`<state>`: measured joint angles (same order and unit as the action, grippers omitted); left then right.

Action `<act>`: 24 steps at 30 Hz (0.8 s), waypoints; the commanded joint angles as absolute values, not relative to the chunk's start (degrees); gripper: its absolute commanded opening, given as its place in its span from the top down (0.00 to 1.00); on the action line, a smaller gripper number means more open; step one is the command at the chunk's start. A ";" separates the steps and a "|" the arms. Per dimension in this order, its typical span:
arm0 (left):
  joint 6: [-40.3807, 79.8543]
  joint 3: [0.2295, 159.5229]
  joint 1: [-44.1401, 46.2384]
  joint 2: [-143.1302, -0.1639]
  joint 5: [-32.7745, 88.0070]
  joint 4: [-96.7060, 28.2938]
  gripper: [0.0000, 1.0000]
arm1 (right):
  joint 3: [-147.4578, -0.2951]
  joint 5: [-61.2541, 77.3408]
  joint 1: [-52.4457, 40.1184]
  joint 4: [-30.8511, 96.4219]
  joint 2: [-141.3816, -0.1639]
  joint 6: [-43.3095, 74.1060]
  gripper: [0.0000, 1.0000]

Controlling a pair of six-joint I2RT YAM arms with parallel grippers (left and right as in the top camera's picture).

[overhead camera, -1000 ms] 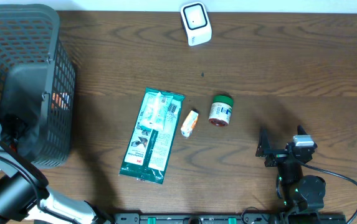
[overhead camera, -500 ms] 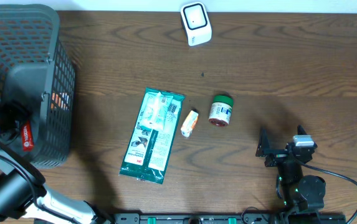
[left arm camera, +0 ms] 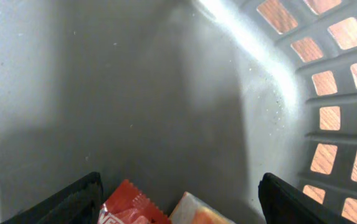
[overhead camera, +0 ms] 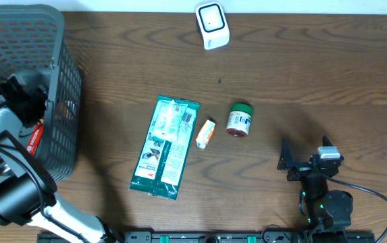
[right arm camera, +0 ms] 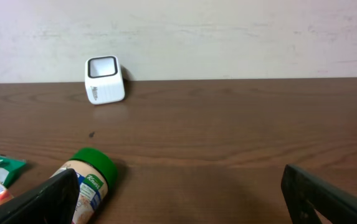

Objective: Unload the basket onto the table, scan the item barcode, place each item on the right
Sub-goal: 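Move the left gripper back into the basket toward the red sachet, then grasp the red coffee sachet and an orange pack with the left gripper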

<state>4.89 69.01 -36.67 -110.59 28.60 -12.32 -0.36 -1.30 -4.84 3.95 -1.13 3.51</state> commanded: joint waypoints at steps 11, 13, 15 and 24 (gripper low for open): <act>1.69 68.55 -32.62 -112.36 15.25 -15.35 0.13 | -0.32 -1.63 -5.34 4.12 -1.08 4.23 0.01; 1.76 68.58 -31.99 -112.31 13.56 -16.10 0.13 | -0.32 -1.65 -5.34 4.12 -1.08 4.23 0.01; 2.70 68.60 -31.90 -112.25 11.94 -17.08 0.13 | -0.32 -1.65 -5.34 4.12 -1.08 4.23 0.01; 7.70 70.11 -31.31 -109.03 20.97 -12.40 0.12 | -0.32 -1.65 -5.34 4.12 -1.08 4.23 0.01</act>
